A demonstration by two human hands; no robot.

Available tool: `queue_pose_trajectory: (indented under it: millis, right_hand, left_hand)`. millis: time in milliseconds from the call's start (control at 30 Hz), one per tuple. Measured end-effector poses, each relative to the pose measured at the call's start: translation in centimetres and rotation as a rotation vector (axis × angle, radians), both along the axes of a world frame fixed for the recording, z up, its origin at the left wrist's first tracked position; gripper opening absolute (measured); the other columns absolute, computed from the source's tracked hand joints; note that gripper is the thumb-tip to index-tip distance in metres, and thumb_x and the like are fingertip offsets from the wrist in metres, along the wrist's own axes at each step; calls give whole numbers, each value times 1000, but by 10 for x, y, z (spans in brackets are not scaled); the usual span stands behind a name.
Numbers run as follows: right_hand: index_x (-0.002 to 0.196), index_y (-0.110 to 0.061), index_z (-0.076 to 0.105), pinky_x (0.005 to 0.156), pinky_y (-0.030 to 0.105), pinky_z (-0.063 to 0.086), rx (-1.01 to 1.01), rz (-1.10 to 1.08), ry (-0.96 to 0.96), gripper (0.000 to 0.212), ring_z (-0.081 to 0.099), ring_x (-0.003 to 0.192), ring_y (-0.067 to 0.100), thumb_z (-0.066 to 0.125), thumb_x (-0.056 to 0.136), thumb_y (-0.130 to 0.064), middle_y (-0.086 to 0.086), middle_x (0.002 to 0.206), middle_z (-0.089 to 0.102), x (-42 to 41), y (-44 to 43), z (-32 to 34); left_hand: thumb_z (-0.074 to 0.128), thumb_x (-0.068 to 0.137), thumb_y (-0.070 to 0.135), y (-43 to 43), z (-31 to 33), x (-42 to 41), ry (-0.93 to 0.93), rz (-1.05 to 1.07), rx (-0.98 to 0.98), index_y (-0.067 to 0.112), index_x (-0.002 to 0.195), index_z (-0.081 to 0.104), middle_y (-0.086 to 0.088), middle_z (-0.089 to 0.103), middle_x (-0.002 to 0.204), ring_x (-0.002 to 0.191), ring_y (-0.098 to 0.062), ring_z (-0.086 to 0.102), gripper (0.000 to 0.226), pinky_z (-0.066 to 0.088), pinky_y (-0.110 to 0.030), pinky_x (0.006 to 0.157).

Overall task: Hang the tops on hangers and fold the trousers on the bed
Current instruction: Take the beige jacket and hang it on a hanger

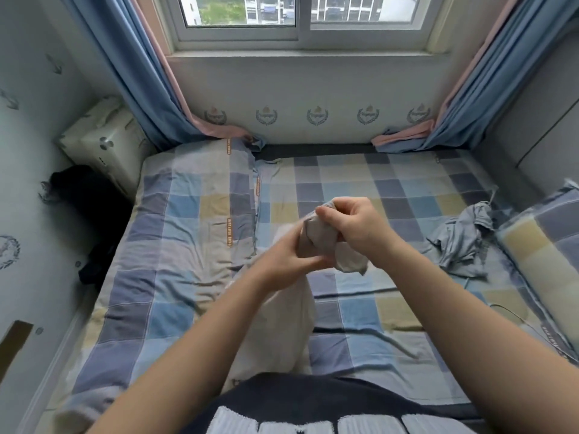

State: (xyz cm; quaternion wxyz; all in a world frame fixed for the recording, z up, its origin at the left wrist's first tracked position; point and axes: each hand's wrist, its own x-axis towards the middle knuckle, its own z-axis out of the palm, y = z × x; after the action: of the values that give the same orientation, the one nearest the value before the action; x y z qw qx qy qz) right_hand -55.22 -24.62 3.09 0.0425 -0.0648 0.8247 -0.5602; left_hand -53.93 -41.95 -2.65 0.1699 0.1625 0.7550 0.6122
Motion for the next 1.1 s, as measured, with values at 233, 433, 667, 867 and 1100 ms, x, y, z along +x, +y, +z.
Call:
queue_pose_trajectory:
  millis: [233,433,667,867,1100]
  right_hand:
    - [125,-20,63,96,26,51,-68,10,24,34,62,112,9,72,92,-23,-4,120,68,21,11,2]
    - [143,-37,39,87,27,54,-144,115,-378,86,62,111,3,88,72,-33,-8,133,58,60,20,-79]
    - [108,-20,73,88,23,48,-173,-16,-395,19,68,99,3,57,102,-28,-10,101,76,61,1,-123]
    - [122,-26,66,110,37,44,-140,35,-259,30,49,131,16,45,104,-14,-2,149,49,47,-4,-93]
    - [99,-21,67,68,14,53,-179,108,-342,21,68,77,-3,48,98,-10,-15,80,74,42,-6,-82]
  left_hand:
    - [53,94,35,8,-2,0,120,351,-41,37,92,67,17,70,83,78,3,64,14,48,-20,70]
    - [55,102,24,13,18,2,-117,555,210,18,95,69,-1,75,87,89,-21,71,16,59,-43,84]
    - [56,102,21,4,28,-3,-284,630,303,11,100,68,-8,76,92,92,-25,73,15,62,-40,82]
    - [58,100,18,-3,26,-9,-391,675,267,5,102,69,-13,75,94,92,-28,72,17,61,-43,83]
    - [59,99,11,-1,29,-14,-354,586,227,6,94,70,-7,75,81,81,-22,72,13,58,-31,67]
